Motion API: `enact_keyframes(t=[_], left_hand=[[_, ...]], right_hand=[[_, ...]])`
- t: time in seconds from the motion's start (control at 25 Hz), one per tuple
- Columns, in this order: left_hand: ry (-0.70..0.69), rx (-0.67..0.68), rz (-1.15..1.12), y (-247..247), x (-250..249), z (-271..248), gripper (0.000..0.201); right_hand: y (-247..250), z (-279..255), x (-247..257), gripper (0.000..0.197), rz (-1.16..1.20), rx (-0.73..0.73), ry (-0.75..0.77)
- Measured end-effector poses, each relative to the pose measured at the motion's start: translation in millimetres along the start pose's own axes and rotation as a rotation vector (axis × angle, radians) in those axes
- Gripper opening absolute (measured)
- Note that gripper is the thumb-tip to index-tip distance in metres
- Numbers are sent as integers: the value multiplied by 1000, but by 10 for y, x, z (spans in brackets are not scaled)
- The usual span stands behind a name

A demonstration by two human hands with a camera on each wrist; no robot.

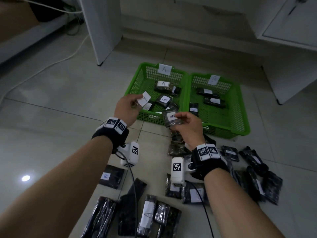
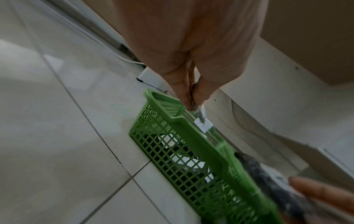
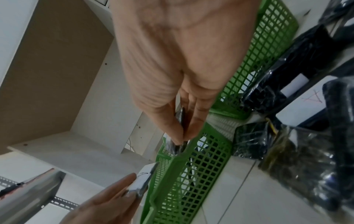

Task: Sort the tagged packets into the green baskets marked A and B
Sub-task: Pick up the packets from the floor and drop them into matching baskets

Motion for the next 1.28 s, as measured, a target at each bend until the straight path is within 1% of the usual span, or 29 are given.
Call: enact_keyframes(t=[0.08, 0.2, 0.28, 0.32, 0.4, 0.44, 0.52, 0.56, 0.6, 0.64, 0.68, 0.72, 0.76, 0.8, 0.84, 0.88, 0.92, 0.96, 1.0, 1.04, 1.08, 1.12, 1.16, 1.2, 1.24, 1.28], left_hand=[[-82, 23, 146, -145, -23, 98, 31], [-137, 43, 304, -347, -27, 132, 22], [-146, 90, 488, -429, -1, 139, 27], [-147, 110, 546, -436, 20, 141, 32], [-175, 107, 554, -389, 60, 119, 38], [-205, 76, 528, -329, 86, 89, 38], [-242, -16, 447, -122, 139, -24, 34], [-227, -38, 396, -9, 178, -96, 28], [-188, -28, 364, 129, 270, -196, 23], [-154, 24, 347, 240, 355, -294, 20], [-122, 110, 353, 342, 466, -419, 20], [-98, 226, 372, 420, 581, -570, 21], [-74, 349, 408, 444, 692, -729, 24], [-36, 464, 457, 457, 820, -908, 34], [14, 560, 511, 440, 948, -1093, 48], [49, 628, 551, 398, 1045, -1232, 59], [66, 662, 572, 358, 1124, -1378, 65], [56, 666, 587, 320, 1161, -1459, 65], [45, 652, 602, 305, 1181, -1526, 62], [40, 623, 626, 312, 1174, -1564, 57], [44, 596, 663, 325, 1168, -1564, 53], [57, 581, 694, 336, 1159, -1585, 52], [75, 568, 707, 346, 1143, -1572, 52], [92, 562, 706, 339, 1155, -1579, 54], [113, 562, 705, 335, 1171, -1580, 55], [144, 561, 710, 340, 1209, -1576, 54]], right_hand=[[97, 1, -23, 42, -59, -23, 58], [187, 6, 2, 31, -146, -122, 182], [158, 37, 45, 27, -267, -176, 278], [120, 73, 46, 30, -362, -198, 316], [2, 189, 21, 37, -546, -229, 348], [-95, 259, 15, 39, -616, -225, 347], [-309, 378, 9, 36, -746, -160, 324], [-402, 440, -7, 31, -815, -106, 311], [-512, 456, -26, 28, -881, -36, 283], [-579, 469, -49, 29, -936, 21, 248], [-630, 460, -76, 32, -982, 54, 218], [-668, 437, -83, 33, -1016, 50, 220], [-689, 388, -46, 33, -1037, 14, 263], [-729, 292, 16, 33, -1049, -35, 351], [-782, 150, 88, 37, -1050, -74, 473], [-859, 6, 146, 40, -1036, -67, 601], [-978, -181, 160, 41, -1002, 7, 710], [-1118, -340, 132, 39, -935, 152, 763], [-1258, -509, 37, 36, -867, 360, 716], [-1370, -666, -124, 33, -822, 577, 571], [-1446, -807, -287, 31, -817, 765, 387], [-1474, -954, -460, 30, -840, 906, 231], [-1477, -1051, -595, 32, -892, 1008, 135], [-1438, -1150, -714, 38, -965, 1082, 87], [-1397, -1230, -817, 45, -1052, 1126, 86], [-1363, -1288, -892, 49, -1137, 1135, 124]])
Point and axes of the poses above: each hand's wrist, its own z-axis towards the middle knuckle, its own y-axis out of the back of the hand, x = y × z, the point moved 6 cm from there along z, towards the middle knuckle, and after that the axes turned 6 degrees about z, right-handed, at the moved point
